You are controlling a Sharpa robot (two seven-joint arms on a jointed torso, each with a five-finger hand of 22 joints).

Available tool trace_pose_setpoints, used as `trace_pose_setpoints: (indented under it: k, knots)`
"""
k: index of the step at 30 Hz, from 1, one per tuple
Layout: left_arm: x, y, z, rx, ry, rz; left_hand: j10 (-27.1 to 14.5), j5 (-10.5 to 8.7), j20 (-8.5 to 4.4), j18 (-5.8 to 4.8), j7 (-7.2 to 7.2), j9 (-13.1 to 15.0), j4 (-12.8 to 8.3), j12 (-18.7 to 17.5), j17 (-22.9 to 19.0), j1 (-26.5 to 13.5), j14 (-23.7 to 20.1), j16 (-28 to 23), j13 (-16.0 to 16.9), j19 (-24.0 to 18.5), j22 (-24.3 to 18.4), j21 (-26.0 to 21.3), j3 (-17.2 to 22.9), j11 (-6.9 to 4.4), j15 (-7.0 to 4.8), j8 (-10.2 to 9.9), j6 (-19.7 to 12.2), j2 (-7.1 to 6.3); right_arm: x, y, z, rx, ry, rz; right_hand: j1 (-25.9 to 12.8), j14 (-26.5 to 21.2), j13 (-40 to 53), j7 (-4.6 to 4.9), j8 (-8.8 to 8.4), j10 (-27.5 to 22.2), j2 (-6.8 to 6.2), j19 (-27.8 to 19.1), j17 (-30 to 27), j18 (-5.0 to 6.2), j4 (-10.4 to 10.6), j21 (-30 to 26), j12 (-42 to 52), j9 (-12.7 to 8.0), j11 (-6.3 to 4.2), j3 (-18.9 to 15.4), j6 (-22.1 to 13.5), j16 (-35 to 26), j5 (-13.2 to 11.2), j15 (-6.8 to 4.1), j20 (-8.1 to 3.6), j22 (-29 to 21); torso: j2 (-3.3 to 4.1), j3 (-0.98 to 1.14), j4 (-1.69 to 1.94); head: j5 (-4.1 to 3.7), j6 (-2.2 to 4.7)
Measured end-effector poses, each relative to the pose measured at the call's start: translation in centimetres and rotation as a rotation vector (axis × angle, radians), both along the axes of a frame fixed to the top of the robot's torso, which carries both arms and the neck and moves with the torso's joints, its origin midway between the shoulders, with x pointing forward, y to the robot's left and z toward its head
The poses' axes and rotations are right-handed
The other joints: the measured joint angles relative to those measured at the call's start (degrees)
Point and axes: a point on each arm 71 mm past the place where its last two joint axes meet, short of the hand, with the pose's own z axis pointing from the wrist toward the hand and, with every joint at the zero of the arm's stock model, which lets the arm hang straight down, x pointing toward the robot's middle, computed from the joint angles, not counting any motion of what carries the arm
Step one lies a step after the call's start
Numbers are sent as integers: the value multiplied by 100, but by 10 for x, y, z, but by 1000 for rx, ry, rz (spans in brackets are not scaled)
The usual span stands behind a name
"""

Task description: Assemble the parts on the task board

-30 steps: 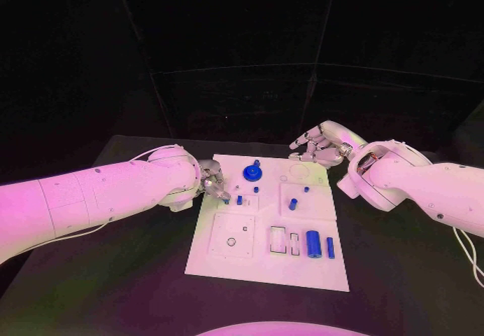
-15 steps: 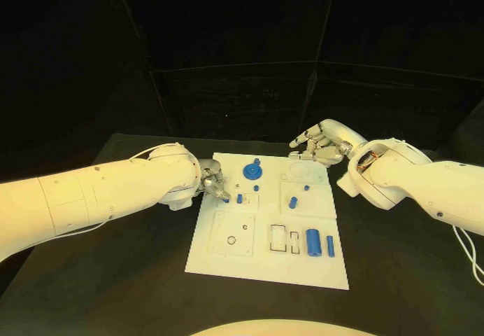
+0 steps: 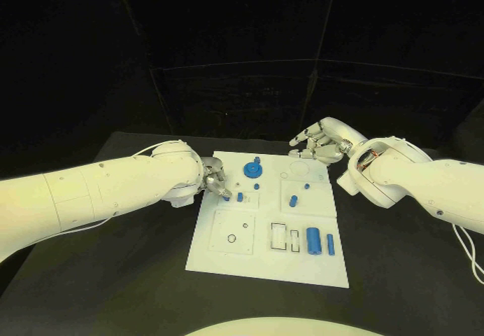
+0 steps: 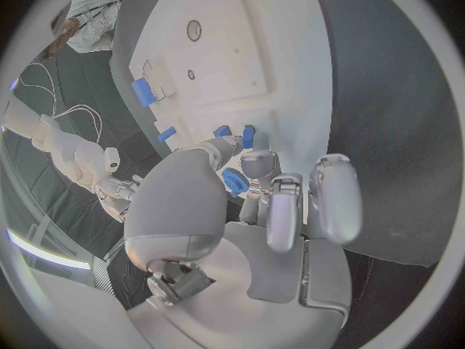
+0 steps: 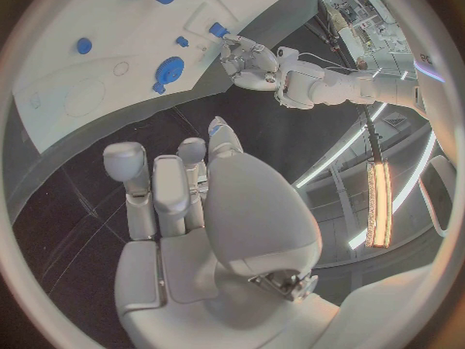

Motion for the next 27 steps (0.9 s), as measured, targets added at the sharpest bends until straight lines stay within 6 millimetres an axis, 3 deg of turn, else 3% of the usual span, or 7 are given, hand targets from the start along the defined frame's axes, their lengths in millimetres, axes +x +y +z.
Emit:
trace_pose_setpoints:
  k: [9,22,24,27]
  knots:
    - [2,-4,-1,16,12,-7,29,-20,0,0,-62,-43,-213,-55,0,-188,21,0,-61,0,0,-4,-39,-12,-22,-89,81,52,0,2,0,4,5,0,-17,0,0,0,0,0,17,0,0,0,0,-22,0,0,0,0,0,-20,0,0,0,-8,-1,3,0,-2,-10]
    - [4,-6,-2,30,20,-3,51,-22,0,0,-74,-69,-311,-60,0,-307,0,0,-89,0,0,-4,-119,-31,-43,-140,174,61,0,3,-1,10,20,-1,-23,0,-7,0,0,0,23,0,-4,1,18,-22,0,0,0,-18,0,-20,0,0,0,-22,0,-1,-1,-12,-16]
    - [4,-6,-3,30,20,-2,51,-22,-12,1,-93,-80,-346,-60,0,-350,0,0,-89,12,0,-4,-147,-31,-43,-157,193,78,0,3,-1,10,22,-1,-23,0,-10,0,0,0,23,0,-9,59,18,-22,0,0,0,-18,0,-20,0,0,0,-28,1,-2,-1,-14,-16]
    - [4,-6,-3,31,20,0,62,-20,-19,0,-102,-99,-256,-81,0,-395,0,0,-89,19,-1,-4,-378,-42,-42,-192,244,123,0,3,-1,9,25,-1,-23,0,-10,0,0,0,23,0,-9,55,18,-22,0,0,0,-18,0,-20,0,0,0,-28,2,-1,-1,-15,-15]
